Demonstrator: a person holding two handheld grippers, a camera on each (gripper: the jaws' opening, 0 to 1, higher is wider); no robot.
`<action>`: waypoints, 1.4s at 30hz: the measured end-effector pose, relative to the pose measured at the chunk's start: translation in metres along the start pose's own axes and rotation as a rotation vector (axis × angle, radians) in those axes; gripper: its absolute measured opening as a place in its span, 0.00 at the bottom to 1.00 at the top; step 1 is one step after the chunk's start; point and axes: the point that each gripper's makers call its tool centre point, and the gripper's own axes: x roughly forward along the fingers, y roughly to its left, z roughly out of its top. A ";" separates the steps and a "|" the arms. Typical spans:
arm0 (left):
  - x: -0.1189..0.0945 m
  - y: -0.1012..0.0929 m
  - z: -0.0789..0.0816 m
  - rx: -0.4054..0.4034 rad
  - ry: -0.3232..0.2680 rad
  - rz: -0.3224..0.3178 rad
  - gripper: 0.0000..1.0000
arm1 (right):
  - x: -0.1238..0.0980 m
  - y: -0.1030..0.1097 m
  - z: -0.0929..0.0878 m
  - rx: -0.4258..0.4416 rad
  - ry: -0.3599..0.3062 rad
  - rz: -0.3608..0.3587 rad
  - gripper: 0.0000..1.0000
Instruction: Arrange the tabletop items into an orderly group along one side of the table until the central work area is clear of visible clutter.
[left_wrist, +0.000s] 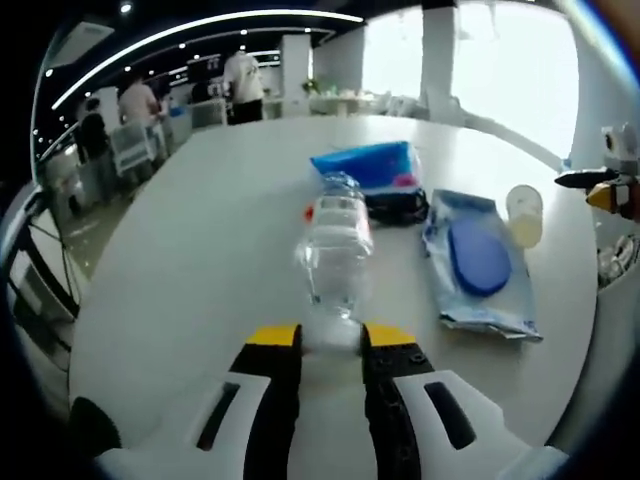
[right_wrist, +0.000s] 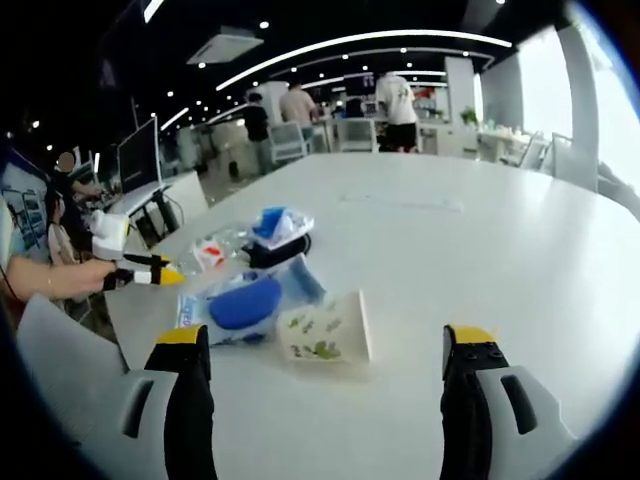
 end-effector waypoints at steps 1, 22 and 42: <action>-0.001 -0.001 0.000 -0.001 0.003 -0.009 0.21 | 0.000 0.000 0.000 0.000 0.001 -0.001 0.95; -0.051 -0.013 0.051 0.096 -0.110 0.027 0.21 | -0.005 0.000 0.008 0.017 -0.035 0.002 0.95; -0.076 -0.038 0.110 0.095 -0.177 0.023 0.20 | -0.008 0.002 0.009 0.012 -0.042 0.011 0.94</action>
